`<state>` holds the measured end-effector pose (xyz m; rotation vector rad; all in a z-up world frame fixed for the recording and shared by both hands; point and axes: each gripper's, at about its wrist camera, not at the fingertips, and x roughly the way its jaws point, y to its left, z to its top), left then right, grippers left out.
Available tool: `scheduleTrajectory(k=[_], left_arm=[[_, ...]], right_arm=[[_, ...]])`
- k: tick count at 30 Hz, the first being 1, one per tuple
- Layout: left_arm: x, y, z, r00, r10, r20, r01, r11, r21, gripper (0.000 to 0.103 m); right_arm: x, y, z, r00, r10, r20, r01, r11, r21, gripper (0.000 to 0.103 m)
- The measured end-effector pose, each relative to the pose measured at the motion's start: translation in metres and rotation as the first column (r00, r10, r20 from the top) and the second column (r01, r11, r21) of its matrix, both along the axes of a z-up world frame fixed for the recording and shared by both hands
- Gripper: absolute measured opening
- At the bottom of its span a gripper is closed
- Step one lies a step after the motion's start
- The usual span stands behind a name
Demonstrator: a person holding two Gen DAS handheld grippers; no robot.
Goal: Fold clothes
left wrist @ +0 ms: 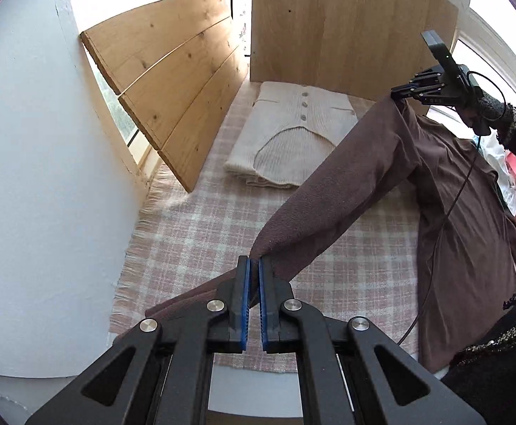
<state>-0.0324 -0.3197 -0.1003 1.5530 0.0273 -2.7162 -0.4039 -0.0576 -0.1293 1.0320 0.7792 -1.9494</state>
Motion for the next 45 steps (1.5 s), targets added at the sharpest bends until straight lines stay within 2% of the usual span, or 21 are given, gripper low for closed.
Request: scheduleTrajectory(k=[2,5,8,9,10,11,12,14,18,21,24,26,28,30,32,33,35,38,42,45], left_arm=[[-0.01,-0.006,-0.014,1.0,0.004,0.031,-0.003,0.999,-0.036,0.004],[-0.035,-0.024,-0.068,0.988,0.054,0.147,-0.036,0.992,-0.124,0.008],[-0.042,-0.037,-0.098,0.968,0.113,0.223,-0.054,0.966,-0.254,0.009],[-0.04,-0.042,-0.099,0.965,0.128,0.227,-0.066,0.963,-0.263,0.011],[-0.034,-0.047,-0.093,0.967,0.14,0.213,-0.089,0.968,-0.233,0.017],[-0.025,-0.051,-0.085,0.968,0.151,0.199,-0.11,0.973,-0.204,0.021],[-0.016,-0.054,-0.079,0.969,0.16,0.187,-0.126,0.975,-0.181,0.029],[0.006,-0.056,-0.072,0.968,0.179,0.177,-0.157,0.979,-0.131,0.031],[0.043,-0.047,-0.077,0.958,0.21,0.195,-0.207,0.978,-0.033,0.031],[0.05,-0.035,-0.09,0.963,0.181,0.2,-0.178,0.983,-0.03,0.03],[0.041,-0.026,-0.107,0.971,0.136,0.199,-0.126,0.99,-0.064,0.031],[0.033,-0.022,-0.113,0.968,0.137,0.211,-0.117,0.988,-0.105,0.031],[0.03,-0.01,-0.108,0.976,0.102,0.191,-0.09,0.993,-0.071,0.027],[0.034,0.006,-0.102,0.985,0.041,0.166,-0.035,0.999,-0.041,0.033],[0.041,0.014,-0.099,0.987,0.035,0.158,-0.019,0.995,-0.098,0.033],[0.046,0.009,-0.097,0.986,0.055,0.156,-0.038,0.993,-0.114,0.033],[0.058,-0.007,-0.094,0.983,0.107,0.15,-0.093,0.991,-0.097,0.033],[0.071,-0.03,-0.096,0.978,0.143,0.149,-0.128,0.986,-0.109,0.032],[0.066,-0.056,-0.112,0.971,0.167,0.173,-0.167,0.986,-0.02,0.032],[0.055,-0.057,-0.122,0.975,0.128,0.183,-0.136,0.99,0.035,0.032]], right_arm=[[-0.007,-0.02,-0.029,1.0,0.005,0.028,-0.006,0.999,0.049,0.005],[-0.018,-0.034,-0.063,0.993,-0.026,0.116,0.012,0.993,0.118,0.006],[-0.019,-0.019,-0.04,0.988,-0.062,0.142,0.059,0.998,0.025,0.009],[-0.017,-0.008,-0.026,0.985,-0.078,0.154,0.082,0.996,-0.02,0.016],[-0.015,0.003,-0.013,0.981,-0.094,0.167,0.106,0.992,-0.065,0.023],[-0.011,0.013,0.0,0.977,-0.106,0.184,0.127,0.986,-0.107,0.038],[-0.002,0.023,0.007,0.972,-0.103,0.211,0.134,0.981,-0.138,0.042],[0.018,0.041,0.021,0.96,-0.096,0.262,0.151,0.969,-0.197,0.042],[0.075,0.071,0.02,0.935,-0.103,0.339,0.196,0.948,-0.252,0.041],[0.107,0.088,0.004,0.892,-0.14,0.431,0.27,0.927,-0.259,0.041],[0.128,0.105,-0.011,0.863,-0.2,0.464,0.329,0.919,-0.216,0.041],[0.141,0.114,-0.019,0.843,-0.239,0.482,0.365,0.912,-0.186,0.041],[0.154,0.117,-0.022,0.832,-0.25,0.495,0.381,0.906,-0.183,0.041],[0.167,0.104,-0.017,0.84,-0.205,0.502,0.356,0.907,-0.224,0.041],[0.181,0.09,-0.012,0.848,-0.158,0.506,0.326,0.908,-0.264,0.041],[0.188,0.074,-0.013,0.856,-0.123,0.502,0.293,0.916,-0.274,0.041],[0.201,0.042,-0.014,0.869,-0.056,0.491,0.225,0.93,-0.291,0.041],[0.214,-0.016,-0.029,0.893,0.014,0.45,0.111,0.962,-0.25,0.042],[0.218,-0.068,-0.056,0.892,0.036,0.451,0.058,0.98,-0.192,0.042],[0.216,-0.083,-0.068,0.904,0.011,0.426,0.054,0.989,-0.14,0.041]])
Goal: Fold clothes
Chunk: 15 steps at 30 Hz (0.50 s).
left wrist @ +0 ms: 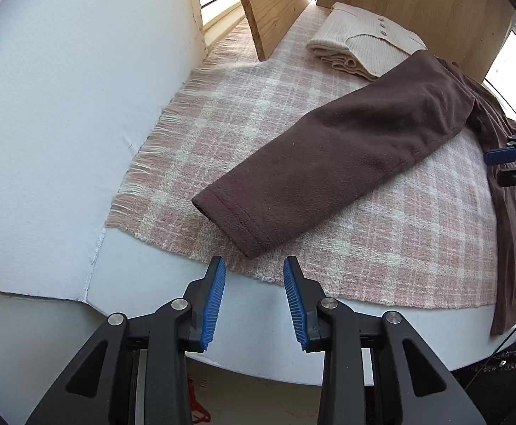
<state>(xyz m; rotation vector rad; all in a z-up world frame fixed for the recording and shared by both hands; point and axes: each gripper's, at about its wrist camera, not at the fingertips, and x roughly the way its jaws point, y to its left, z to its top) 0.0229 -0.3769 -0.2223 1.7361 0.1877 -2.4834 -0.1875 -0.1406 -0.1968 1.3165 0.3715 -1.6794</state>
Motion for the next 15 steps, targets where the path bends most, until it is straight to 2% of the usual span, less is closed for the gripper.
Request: scheduleTrajectory(k=[2,4,7,9,11,12,13,15], left_arm=[[-0.008,0.004,-0.002,1.0,-0.026,0.011,0.026,1.0,0.006,0.03],[-0.014,0.006,0.003,0.999,-0.038,0.01,0.038,0.999,0.02,0.011],[-0.005,-0.012,0.044,0.99,0.044,-0.136,-0.023,0.988,0.15,0.012],[0.008,-0.021,0.067,0.981,0.086,-0.173,-0.064,0.989,0.131,0.011],[0.018,-0.009,0.073,0.989,0.033,-0.147,-0.031,0.999,0.02,0.016],[0.022,0.001,0.072,0.992,-0.001,-0.129,0.001,1.0,-0.001,0.018],[0.027,0.013,0.069,0.993,-0.032,-0.115,0.032,0.999,-0.004,0.021],[0.03,0.048,0.056,0.992,-0.087,-0.094,0.093,0.994,0.063,0.03]], right_arm=[[-0.007,0.006,0.004,0.999,-0.036,-0.002,0.036,0.999,-0.001,0.041],[-0.015,0.021,0.016,0.996,-0.086,-0.009,0.086,0.996,-0.023,0.042],[-0.026,0.063,0.042,0.98,-0.197,-0.033,0.196,0.98,-0.046,0.042],[-0.032,0.099,0.053,0.961,-0.272,-0.046,0.271,0.962,-0.035,0.042],[-0.031,0.132,0.055,0.944,-0.326,-0.05,0.326,0.945,-0.008,0.042],[-0.03,0.146,0.055,0.936,-0.348,-0.052,0.348,0.937,0.003,0.042],[-0.028,0.159,0.053,0.929,-0.366,-0.048,0.367,0.93,0.013,0.042],[-0.025,0.181,0.047,0.916,-0.399,-0.046,0.401,0.916,0.03,0.042]])
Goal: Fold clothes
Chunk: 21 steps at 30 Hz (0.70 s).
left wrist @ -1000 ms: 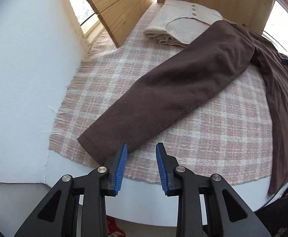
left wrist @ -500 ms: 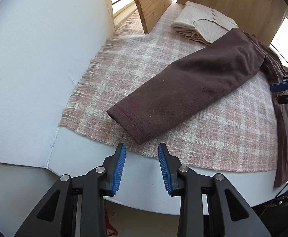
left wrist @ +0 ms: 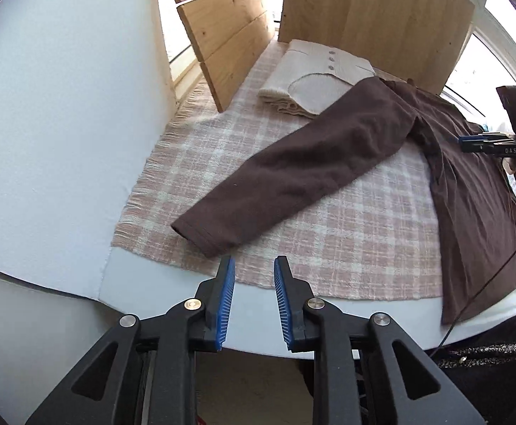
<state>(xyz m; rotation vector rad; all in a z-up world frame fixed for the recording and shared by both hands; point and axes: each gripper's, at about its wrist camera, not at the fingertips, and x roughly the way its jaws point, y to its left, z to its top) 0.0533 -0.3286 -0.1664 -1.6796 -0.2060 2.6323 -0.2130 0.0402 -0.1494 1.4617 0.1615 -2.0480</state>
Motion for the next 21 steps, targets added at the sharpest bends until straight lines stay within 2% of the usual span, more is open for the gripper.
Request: scheduleTrajectory(k=[2,4,8,11,15,16,17,18,21], left_arm=[[0.004,0.049,-0.015,0.996,-0.088,0.018,0.087,0.994,0.062,0.03],[0.007,0.102,-0.029,0.983,-0.181,0.015,0.177,0.976,0.124,0.031],[0.009,0.181,-0.048,0.962,-0.273,0.027,0.262,0.943,0.204,0.032],[0.005,0.206,-0.055,0.965,-0.26,0.045,0.246,0.95,0.194,0.037],[-0.001,0.228,-0.062,0.973,-0.221,0.071,0.206,0.963,0.173,0.037],[-0.002,0.231,-0.063,0.976,-0.208,0.07,0.194,0.966,0.17,0.035],[-0.003,0.233,-0.063,0.978,-0.196,0.069,0.182,0.969,0.168,0.025],[-0.004,0.234,-0.063,0.981,-0.183,0.069,0.169,0.972,0.166,0.003],[0.004,0.234,-0.055,0.988,-0.143,0.056,0.133,0.978,0.159,0.003]], right_arm=[[0.001,0.017,-0.006,0.999,-0.033,-0.002,0.033,0.999,0.011,0.042],[-0.001,0.033,-0.011,0.999,-0.053,-0.013,0.053,0.998,0.014,0.041],[-0.007,0.049,-0.021,0.998,-0.054,-0.037,0.055,0.998,0.025,0.034],[-0.016,0.058,-0.028,0.997,-0.041,-0.071,0.045,0.998,0.049,0.034],[-0.033,0.066,-0.042,0.997,-0.046,-0.066,0.049,0.997,0.052,0.034],[-0.037,0.068,-0.047,0.997,-0.047,-0.061,0.05,0.997,0.056,0.034],[-0.04,0.069,-0.052,0.997,-0.047,-0.057,0.051,0.997,0.062,0.034],[-0.042,0.069,-0.057,0.998,-0.045,-0.053,0.049,0.996,0.072,0.034],[-0.045,0.069,-0.062,0.998,-0.027,-0.06,0.032,0.997,0.075,0.034]])
